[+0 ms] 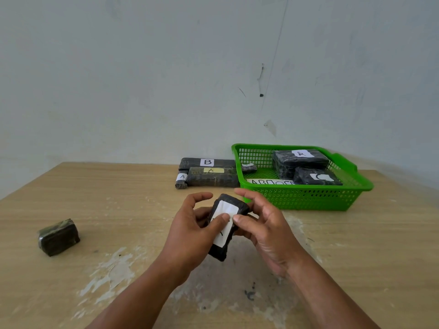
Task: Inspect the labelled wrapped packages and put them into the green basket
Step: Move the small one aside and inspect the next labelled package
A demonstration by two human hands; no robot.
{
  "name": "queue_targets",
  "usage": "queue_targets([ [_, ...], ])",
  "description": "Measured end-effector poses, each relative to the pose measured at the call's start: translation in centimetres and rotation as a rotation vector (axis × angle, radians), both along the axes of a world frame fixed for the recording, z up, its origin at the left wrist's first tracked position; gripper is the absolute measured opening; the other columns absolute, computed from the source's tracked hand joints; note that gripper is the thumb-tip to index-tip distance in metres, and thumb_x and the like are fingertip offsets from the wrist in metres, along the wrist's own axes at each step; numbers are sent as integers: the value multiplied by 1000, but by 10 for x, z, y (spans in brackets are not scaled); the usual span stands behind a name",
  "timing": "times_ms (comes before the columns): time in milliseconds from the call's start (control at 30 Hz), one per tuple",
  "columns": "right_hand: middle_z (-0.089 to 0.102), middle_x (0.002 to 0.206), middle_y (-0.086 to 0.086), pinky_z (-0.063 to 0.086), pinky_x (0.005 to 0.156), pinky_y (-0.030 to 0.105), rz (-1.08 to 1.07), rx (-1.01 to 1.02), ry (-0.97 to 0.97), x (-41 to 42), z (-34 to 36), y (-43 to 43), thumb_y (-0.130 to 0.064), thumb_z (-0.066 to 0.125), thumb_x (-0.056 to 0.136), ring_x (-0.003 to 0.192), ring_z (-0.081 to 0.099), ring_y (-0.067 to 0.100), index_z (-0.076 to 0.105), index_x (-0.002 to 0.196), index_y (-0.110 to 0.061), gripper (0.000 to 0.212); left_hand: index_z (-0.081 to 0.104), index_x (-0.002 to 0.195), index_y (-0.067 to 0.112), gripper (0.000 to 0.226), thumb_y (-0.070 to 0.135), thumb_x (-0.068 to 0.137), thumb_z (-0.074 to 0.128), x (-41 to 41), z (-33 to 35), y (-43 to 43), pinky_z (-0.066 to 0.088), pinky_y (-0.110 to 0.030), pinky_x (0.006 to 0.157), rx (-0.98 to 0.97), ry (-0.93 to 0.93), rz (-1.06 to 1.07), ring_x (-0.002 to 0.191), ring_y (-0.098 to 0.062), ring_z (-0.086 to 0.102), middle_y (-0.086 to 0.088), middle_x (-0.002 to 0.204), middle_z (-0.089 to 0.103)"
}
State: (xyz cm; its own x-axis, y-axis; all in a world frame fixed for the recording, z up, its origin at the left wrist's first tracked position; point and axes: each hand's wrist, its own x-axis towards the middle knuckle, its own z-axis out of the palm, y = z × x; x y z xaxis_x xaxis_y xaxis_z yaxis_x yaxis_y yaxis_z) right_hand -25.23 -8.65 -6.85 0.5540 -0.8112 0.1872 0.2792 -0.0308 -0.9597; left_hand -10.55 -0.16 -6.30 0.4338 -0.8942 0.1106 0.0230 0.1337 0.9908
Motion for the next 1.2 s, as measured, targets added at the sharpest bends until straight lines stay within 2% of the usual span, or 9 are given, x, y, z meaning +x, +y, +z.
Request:
queue_targets([
  [133,72,109,19,63,80,37,-98,22,-56,2,4,3,4,73,91,96,77,26,71,117,-10,29,64,116,26,51,37,72,87,0,1,3,60,-30,63,7,-87,35,78,-15,75,7,105,76],
  [267,69,106,14,63,75,33,-130,60,-32,1,3,3,2,74,91,88,75,18,61,112,-2,26,70,114,32,49,27,71,94,2,-1,4,51,-15,57,22,-262,97,65,0,67,5,95,78],
  [433,64,121,17,63,88,43,-43,-24,22,-4,3,-2,-6,79,84,101,73,24,67,125,-24,47,78,110,28,38,24,75,91,2,-3,2,54,-19,68,-44,-355,69,85,-4,71,15,101,72],
  [533,69,107,10,60,99,46,25,-73,61,-6,3,-1,-11,74,82,101,69,26,75,116,-23,36,78,116,26,41,23,77,89,3,-3,1,58,-23,77,-62,-364,44,94,-6,72,15,107,72],
  [667,71,107,22,63,91,40,-33,-88,67,-5,4,-1,0,75,92,99,73,29,73,111,-11,22,74,119,34,42,21,80,87,5,-3,1,58,-19,79,-71,-330,52,95,-4,72,13,109,74],
  [733,71,108,26,64,88,38,-60,-74,62,-4,5,0,2,74,91,100,76,31,71,107,-7,18,74,113,37,40,18,80,87,7,-3,0,61,-24,82,-86,-289,93,99,-7,73,9,111,74],
  [933,76,108,17,63,84,30,-72,-115,70,-5,5,0,3,74,91,97,75,22,73,104,-9,17,82,94,29,23,11,80,86,11,-4,-3,63,-41,89,-97,-236,128,98,-12,74,10,114,72],
  [1100,71,122,11,62,91,36,-45,-221,143,-3,3,0,-3,74,93,112,72,24,82,101,-25,24,83,91,29,22,12,79,87,10,-7,-3,63,-42,90,-103,-229,105,100,-14,75,11,112,72],
  [1200,71,119,9,62,85,30,-84,-226,140,-2,2,-1,-1,74,92,109,72,25,83,94,-22,23,80,99,32,30,5,84,82,11,-5,-2,62,-40,91,-75,-128,56,101,-17,76,4,113,75],
])
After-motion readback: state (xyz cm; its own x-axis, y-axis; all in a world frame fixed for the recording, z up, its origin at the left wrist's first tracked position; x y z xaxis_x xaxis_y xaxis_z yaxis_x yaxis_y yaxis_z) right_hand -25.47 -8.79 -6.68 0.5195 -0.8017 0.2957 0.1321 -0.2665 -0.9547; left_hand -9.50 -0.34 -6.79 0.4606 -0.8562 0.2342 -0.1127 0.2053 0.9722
